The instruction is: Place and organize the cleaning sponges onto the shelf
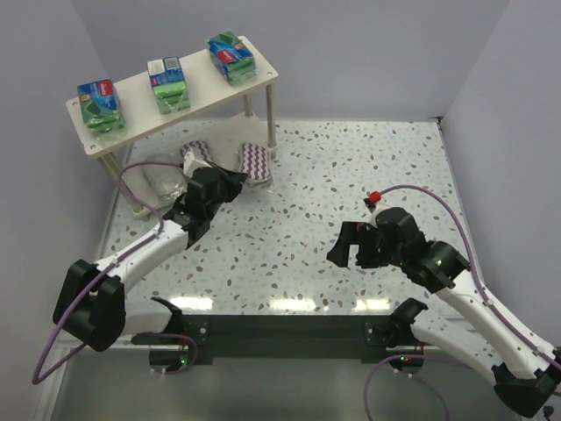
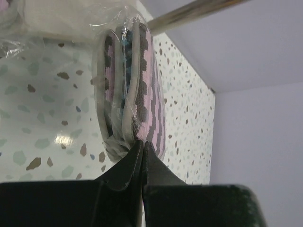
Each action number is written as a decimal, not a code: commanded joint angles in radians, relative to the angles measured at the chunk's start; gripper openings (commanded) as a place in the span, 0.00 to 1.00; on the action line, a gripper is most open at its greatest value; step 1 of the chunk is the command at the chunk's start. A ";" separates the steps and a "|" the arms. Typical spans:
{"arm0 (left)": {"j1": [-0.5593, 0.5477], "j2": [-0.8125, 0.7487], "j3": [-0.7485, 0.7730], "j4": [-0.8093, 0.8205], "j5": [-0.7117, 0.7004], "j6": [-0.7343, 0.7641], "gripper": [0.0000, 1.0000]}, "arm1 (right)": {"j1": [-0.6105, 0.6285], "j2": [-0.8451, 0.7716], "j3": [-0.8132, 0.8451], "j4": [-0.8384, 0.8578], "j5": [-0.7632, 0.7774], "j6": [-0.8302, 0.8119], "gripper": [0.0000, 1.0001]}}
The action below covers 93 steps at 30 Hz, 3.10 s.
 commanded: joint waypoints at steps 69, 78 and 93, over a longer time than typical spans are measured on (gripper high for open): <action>0.064 -0.014 0.049 0.090 0.199 0.053 0.99 | -0.001 -0.035 0.015 0.011 0.017 -0.009 0.98; -0.061 -0.278 -0.077 -0.135 0.322 0.274 0.99 | -0.001 -0.069 0.002 0.010 0.052 0.009 0.98; -0.062 -0.591 0.146 -0.520 0.529 0.618 1.00 | -0.001 -0.193 0.009 0.017 0.118 0.034 0.98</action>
